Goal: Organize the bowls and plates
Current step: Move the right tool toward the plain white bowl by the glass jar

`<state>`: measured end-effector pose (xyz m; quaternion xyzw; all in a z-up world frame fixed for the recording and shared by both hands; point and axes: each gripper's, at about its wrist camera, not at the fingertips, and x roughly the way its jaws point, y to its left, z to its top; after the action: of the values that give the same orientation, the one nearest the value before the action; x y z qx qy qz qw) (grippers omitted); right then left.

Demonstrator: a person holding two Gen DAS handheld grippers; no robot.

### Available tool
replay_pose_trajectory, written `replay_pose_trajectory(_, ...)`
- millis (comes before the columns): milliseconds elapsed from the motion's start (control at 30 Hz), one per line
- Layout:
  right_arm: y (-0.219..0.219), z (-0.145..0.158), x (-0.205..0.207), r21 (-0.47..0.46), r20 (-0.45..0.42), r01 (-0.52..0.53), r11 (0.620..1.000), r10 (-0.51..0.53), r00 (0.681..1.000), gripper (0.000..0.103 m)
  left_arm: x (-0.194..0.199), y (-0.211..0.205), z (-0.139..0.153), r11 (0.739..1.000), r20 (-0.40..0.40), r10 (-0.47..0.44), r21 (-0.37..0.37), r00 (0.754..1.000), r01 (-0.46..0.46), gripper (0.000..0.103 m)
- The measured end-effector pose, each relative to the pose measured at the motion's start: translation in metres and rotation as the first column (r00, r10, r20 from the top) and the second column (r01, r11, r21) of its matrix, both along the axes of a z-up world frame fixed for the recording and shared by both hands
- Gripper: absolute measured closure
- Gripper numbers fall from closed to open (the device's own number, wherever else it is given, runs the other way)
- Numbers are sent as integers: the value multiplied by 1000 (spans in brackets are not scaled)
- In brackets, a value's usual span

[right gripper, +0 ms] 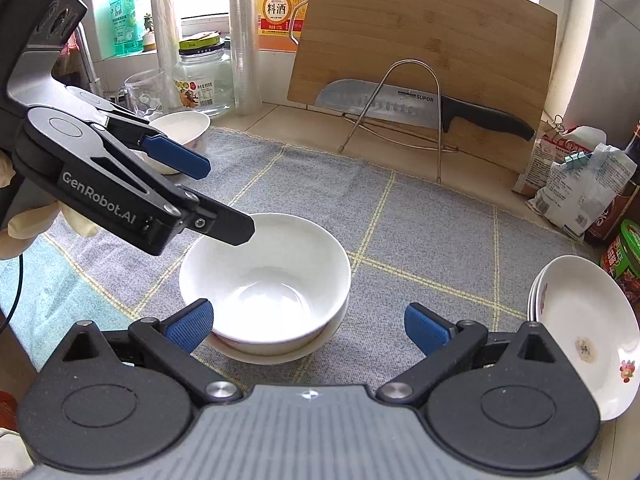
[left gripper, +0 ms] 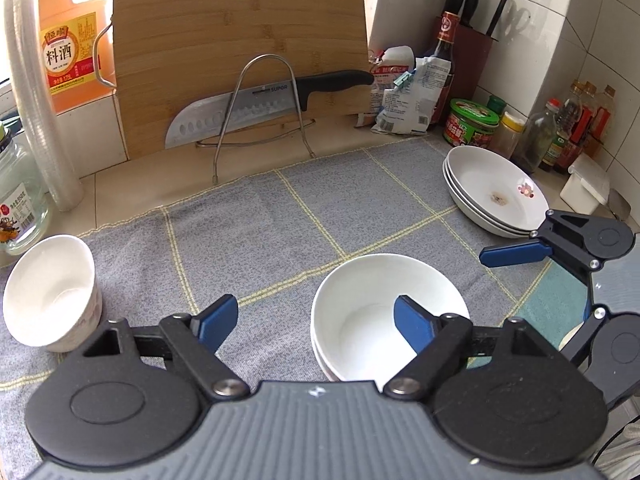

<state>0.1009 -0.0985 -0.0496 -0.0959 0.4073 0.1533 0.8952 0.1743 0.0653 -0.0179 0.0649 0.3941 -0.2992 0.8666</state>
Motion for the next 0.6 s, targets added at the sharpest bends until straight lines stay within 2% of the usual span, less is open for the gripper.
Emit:
replay_pose_trajectory(200, -3, -3, -4, 13, 3, -27, 1000, 27, 1000, 0, -31, 15, -2, 991, 58, 130, -10, 990, -130, 11)
replay_pose_trajectory(367, -9, 3, -3, 52, 24, -73, 996, 72, 997, 0, -52, 34, -4, 962, 84, 269, 23, 959, -272, 9)
replay_pose_trajectory(600, 2, 13, 8, 70, 46, -116, 991, 113, 993, 0, -54, 71, -13, 922, 118, 379, 31, 918, -385, 5)
